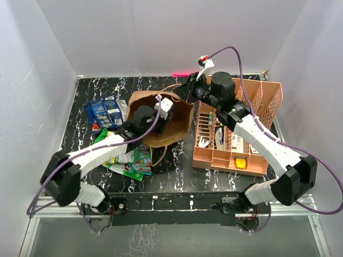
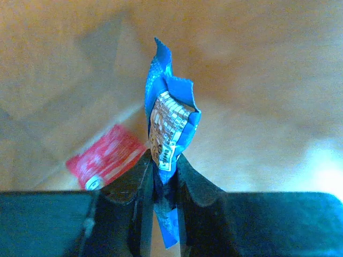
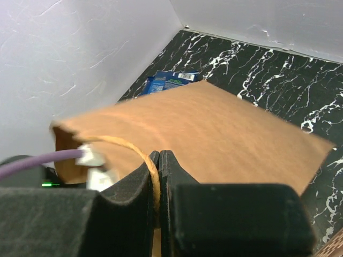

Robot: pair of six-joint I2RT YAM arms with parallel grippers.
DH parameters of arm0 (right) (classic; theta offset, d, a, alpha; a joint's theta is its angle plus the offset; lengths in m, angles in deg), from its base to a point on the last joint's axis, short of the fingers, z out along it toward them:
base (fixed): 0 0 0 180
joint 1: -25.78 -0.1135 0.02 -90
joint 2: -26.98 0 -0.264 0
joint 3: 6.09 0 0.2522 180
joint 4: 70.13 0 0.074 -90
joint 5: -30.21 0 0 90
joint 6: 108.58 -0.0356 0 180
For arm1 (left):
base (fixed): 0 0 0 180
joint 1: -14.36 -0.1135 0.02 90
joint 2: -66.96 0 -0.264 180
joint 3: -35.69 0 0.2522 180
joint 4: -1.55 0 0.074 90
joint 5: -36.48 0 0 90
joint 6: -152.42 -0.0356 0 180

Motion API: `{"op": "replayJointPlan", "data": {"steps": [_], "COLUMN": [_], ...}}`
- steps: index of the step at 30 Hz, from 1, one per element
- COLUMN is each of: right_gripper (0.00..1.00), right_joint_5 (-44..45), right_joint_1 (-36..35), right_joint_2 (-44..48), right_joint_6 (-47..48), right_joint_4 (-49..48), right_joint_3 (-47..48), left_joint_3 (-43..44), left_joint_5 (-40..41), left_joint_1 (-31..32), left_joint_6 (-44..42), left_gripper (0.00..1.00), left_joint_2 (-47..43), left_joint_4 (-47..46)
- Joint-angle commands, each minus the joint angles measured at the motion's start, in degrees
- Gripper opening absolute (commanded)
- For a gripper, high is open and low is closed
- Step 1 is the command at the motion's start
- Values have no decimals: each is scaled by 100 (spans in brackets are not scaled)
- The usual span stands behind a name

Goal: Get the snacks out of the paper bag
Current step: Take out the snack from the paper bag.

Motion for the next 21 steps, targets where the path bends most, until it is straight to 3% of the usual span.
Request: {"op": "replayJointPlan", "data": {"steps": [1,4,8,11,15,21], "right_gripper": [7,7,7,7,8,7], "right_joint_5": [233,297,342,276,272,1053], "right_joint_1": [35,35,35,35,35,35], "right_joint_2": [8,3,-8,-6,-62,-82], "right_joint_6": [103,111,111,79,125,416], "right_joint_4": [-388,-421,-447,-528,-510,-235], "right_joint_3": [232,191,148,121,221,540], "left_joint_3": [-55,14,158,249,492,1299], "left_joint_5": [-1682,-2040,-1818,-1451,-1573,-1203], "left_joint_1": [15,17,19,20,17,23], "left_joint_6": [249,390,588,810,983,1038], "left_gripper": [0,0,0,0,0,0], "left_joint_2": [-1292,-1911,-2506,-2582,-2573,-2710], "left_joint_4": [878,1410,1800,1870,1993,2400]}}
